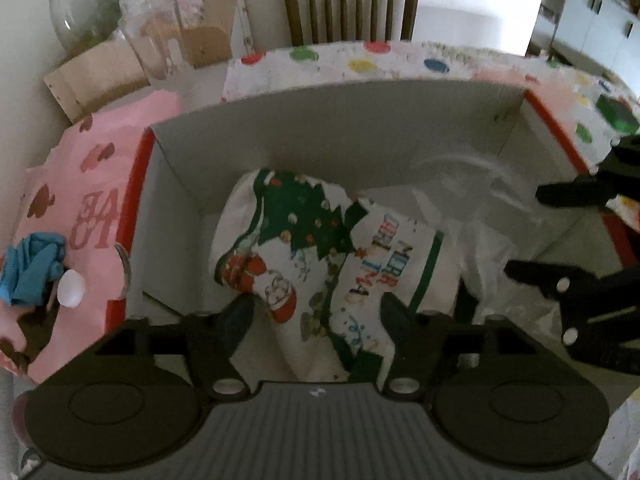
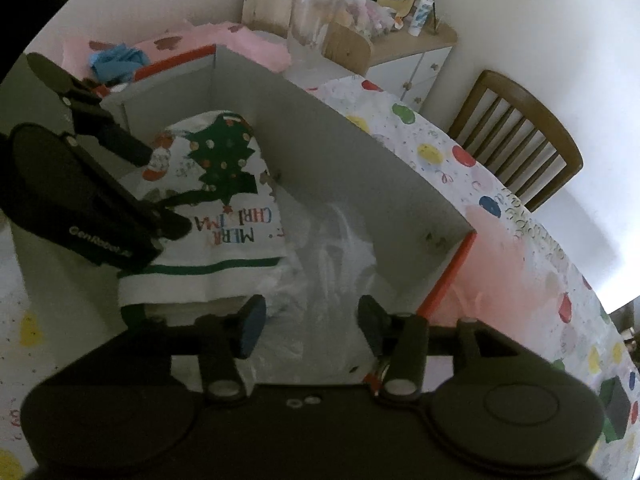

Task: Organize soft objects
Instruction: 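Open both grippers to release the bags inside the box, then grasp the black fabric mask with the left gripper while the right grasps the bubble wrap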

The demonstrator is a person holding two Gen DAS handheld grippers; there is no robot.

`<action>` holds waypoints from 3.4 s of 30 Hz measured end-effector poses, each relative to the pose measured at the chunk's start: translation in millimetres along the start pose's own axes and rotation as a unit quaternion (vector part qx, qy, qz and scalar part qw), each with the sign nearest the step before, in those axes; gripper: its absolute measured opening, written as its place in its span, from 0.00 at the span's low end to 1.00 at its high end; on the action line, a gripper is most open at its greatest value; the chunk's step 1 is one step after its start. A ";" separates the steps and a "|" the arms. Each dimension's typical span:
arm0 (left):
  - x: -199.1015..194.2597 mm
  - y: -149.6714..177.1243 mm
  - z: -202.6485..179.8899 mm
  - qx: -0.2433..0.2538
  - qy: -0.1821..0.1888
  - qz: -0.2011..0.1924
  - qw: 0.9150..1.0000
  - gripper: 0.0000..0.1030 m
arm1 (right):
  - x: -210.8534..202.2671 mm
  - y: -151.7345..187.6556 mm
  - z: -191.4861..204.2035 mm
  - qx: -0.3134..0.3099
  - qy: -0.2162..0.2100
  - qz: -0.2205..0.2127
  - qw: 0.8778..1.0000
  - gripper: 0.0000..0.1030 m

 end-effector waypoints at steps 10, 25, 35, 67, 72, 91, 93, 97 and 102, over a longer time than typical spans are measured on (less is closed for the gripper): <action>-24.5 10.1 -5.9 -0.001 -0.007 -0.037 0.999 0.69 | -30.8 14.7 -11.4 0.046 -0.049 -0.035 0.997 0.73; -84.6 46.3 -22.0 -0.022 0.018 -0.107 0.994 0.76 | -100.7 60.4 -21.1 0.098 -0.086 -0.118 0.984 0.95; -128.3 69.0 -42.0 -0.026 0.046 -0.155 0.986 0.82 | -147.2 98.4 -19.3 0.121 -0.082 -0.154 0.977 1.00; -141.4 101.1 -186.0 0.016 0.134 -0.177 0.975 1.00 | -185.6 327.9 -120.9 0.335 -0.014 -0.154 0.929 1.00; -122.4 92.6 -211.7 -0.009 0.138 -0.152 0.979 1.00 | -173.1 354.6 -138.6 0.332 -0.007 -0.138 0.933 0.99; -35.4 49.8 -295.4 0.004 0.058 -0.122 0.991 1.00 | -78.7 381.9 -167.6 0.265 -0.026 -0.051 0.963 0.99; -25.5 44.6 -300.7 0.009 0.050 -0.118 0.992 1.00 | -67.8 379.8 -169.4 0.258 -0.026 -0.044 0.965 0.99; -9.7 36.4 -307.1 0.010 0.037 -0.112 0.993 1.00 | -48.4 375.1 -173.3 0.258 -0.024 -0.034 0.965 0.99; 10.9 26.2 -308.0 -0.008 0.029 -0.096 0.995 1.00 | -33.6 367.4 -175.2 0.251 -0.046 -0.037 0.966 0.99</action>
Point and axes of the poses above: each gripper's, at about its wrist camera, not at the fingertips, and x roughly the way its jaws point, z to its left, y to its underside, the point moved 1 cm from there along x, roughly the way its jaws point, and after that the axes turned 13 degrees about z, right-handed, at the moved point
